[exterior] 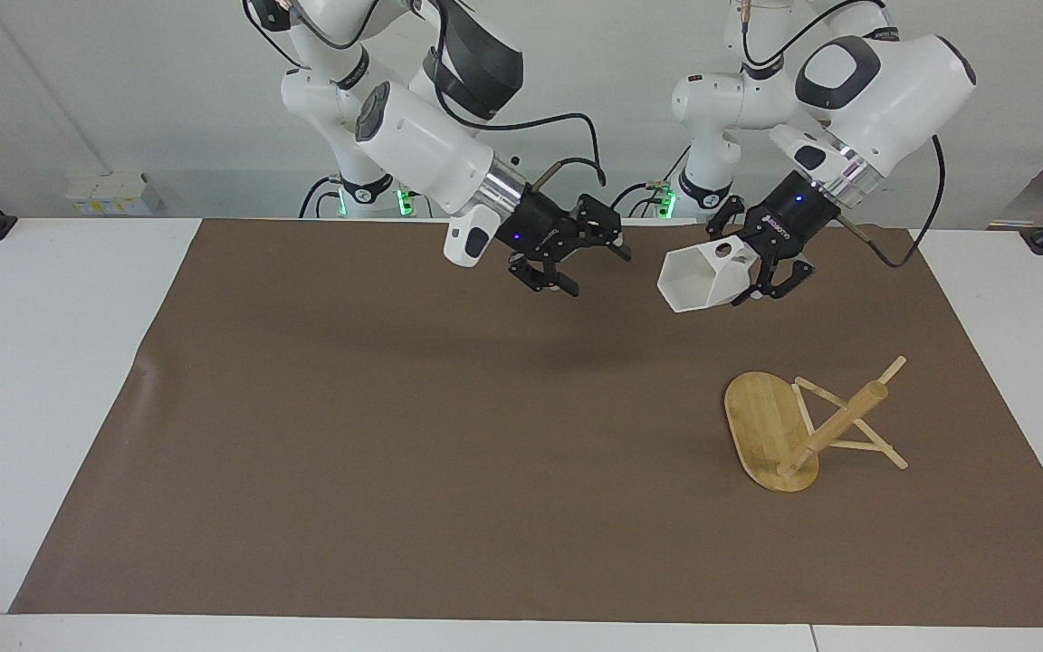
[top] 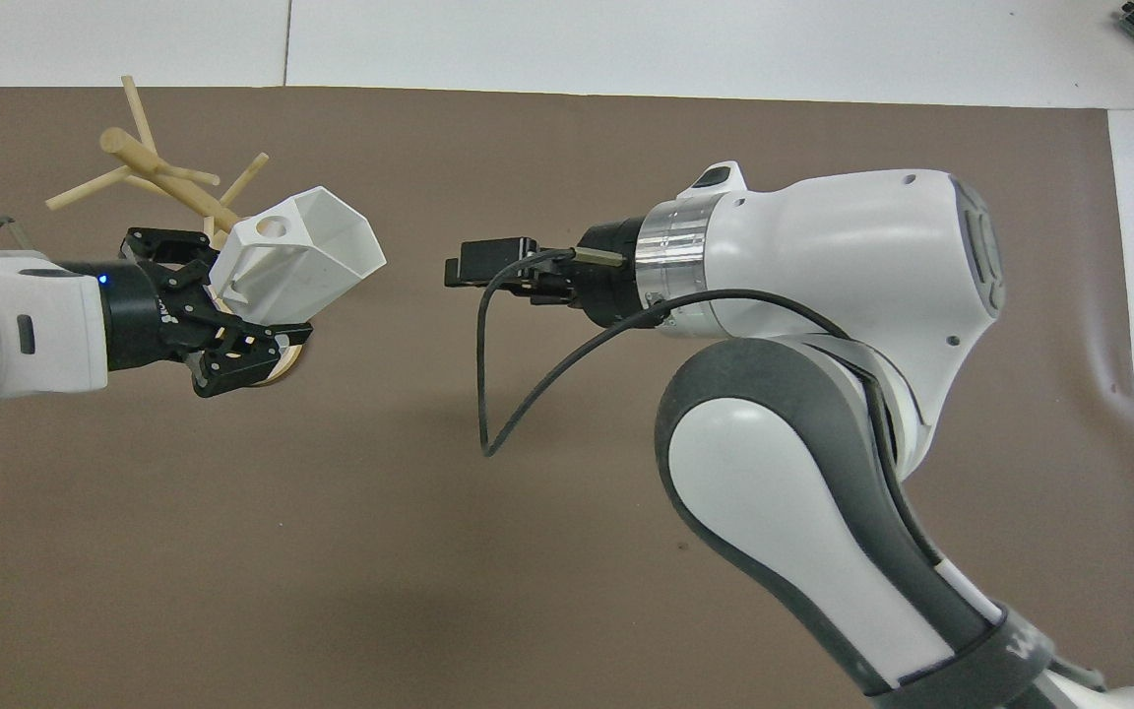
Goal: Hang cup on rack
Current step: 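Open the right gripper and withdraw it while the left gripper holds the mug, then lower the mug onto a rack peg with the left gripper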
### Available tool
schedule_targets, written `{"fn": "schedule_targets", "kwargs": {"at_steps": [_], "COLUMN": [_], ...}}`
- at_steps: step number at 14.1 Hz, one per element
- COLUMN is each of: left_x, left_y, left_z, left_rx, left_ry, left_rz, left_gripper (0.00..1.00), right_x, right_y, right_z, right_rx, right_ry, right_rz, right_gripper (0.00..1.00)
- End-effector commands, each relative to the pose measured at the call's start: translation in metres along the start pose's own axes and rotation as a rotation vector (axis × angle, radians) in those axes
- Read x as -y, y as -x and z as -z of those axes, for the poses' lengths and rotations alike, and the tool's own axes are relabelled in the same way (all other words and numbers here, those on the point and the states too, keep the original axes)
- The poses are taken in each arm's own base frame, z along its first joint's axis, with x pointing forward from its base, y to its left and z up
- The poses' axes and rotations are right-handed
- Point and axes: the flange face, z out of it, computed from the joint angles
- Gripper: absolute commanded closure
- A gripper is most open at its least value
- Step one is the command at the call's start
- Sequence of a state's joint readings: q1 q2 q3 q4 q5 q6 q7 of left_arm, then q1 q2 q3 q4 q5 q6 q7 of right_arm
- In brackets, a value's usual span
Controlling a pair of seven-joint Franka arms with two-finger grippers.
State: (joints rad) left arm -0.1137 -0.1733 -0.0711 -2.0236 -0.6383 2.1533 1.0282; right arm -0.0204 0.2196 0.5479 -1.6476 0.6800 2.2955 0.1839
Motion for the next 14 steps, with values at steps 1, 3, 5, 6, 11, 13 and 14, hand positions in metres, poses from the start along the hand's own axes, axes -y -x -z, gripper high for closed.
{"fn": "schedule_targets", "kwargs": {"at_steps": [1,3,5,6,11,13,14], "left_x": [-0.001,0.009,0.019,0.023,0.048,0.055,0.057], "left_y": [0.007,0.014,0.019,0.021,0.028,0.032,0.033], "left_z": [0.002,-0.009,-0.020,-0.023,-0.070,-0.080,-0.084], "left_rx": [0.010,0.000,-0.011,-0.016,-0.004,-0.008,-0.012], "left_ry": [-0.090,-0.126,-0.157,-0.165,-0.246,-0.255,-0.259], "left_rz": [0.108,0.186,0.225,0.267,0.364,0.417,0.450], "left_gripper": [1.00,1.00,1.00,1.00,1.00,1.00,1.00], "right_x": [-0.028,-0.062,-0.092,-0.111,-0.190,-0.228,-0.242], "right_y": [-0.008,-0.012,-0.018,-0.023,-0.049,-0.053,-0.054], "right_z": [0.029,0.040,0.057,0.068,0.149,0.181,0.199], "right_rx": [-0.053,-0.070,-0.040,-0.024,-0.059,-0.039,-0.041], "right_ry": [0.113,0.258,0.389,0.449,0.661,0.725,0.762], "right_rz": [0.019,0.064,0.081,0.074,0.038,0.019,0.021], "right_gripper": [0.00,0.00,0.00,0.00,0.00,0.00,0.00]}}
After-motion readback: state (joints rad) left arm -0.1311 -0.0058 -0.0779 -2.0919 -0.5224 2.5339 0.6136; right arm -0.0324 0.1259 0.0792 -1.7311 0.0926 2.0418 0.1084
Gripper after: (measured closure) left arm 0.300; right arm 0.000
